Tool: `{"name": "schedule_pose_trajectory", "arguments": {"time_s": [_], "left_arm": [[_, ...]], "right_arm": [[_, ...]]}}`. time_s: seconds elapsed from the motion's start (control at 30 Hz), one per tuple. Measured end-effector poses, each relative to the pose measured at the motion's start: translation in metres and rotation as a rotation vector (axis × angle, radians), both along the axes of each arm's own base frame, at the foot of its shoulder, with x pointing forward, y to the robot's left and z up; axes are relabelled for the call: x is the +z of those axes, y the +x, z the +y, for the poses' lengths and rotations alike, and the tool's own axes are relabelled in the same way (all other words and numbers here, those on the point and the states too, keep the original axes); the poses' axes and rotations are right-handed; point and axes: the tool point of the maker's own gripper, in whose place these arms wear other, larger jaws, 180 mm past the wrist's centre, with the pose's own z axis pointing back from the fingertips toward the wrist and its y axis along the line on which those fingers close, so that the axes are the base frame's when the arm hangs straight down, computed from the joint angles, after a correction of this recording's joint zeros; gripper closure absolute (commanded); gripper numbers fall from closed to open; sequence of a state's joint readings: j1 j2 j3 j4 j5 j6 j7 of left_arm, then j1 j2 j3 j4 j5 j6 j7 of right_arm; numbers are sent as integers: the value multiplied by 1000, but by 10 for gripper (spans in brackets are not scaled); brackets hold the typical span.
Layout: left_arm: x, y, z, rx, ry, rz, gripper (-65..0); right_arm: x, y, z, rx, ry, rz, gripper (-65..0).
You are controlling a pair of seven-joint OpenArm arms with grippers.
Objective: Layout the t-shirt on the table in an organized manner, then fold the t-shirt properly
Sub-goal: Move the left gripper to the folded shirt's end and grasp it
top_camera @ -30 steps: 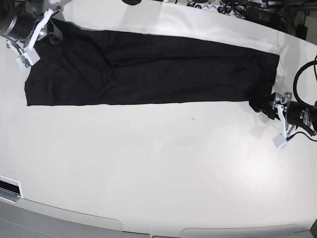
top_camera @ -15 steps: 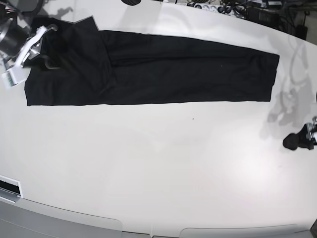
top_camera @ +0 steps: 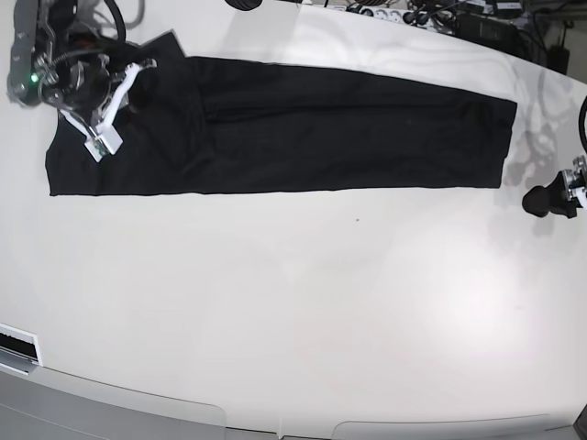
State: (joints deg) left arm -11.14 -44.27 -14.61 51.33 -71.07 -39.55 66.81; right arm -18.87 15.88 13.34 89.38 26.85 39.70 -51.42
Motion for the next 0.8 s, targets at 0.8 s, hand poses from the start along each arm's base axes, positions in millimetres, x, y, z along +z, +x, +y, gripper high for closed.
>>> {"name": "schedule_pose_trajectory", "arguments": {"time_s": [0.8], "left_arm": [[-80, -68, -46, 28, -64, 125, -375]], "right_arm": [[0, 8, -3, -23, -2, -11, 0]]}}
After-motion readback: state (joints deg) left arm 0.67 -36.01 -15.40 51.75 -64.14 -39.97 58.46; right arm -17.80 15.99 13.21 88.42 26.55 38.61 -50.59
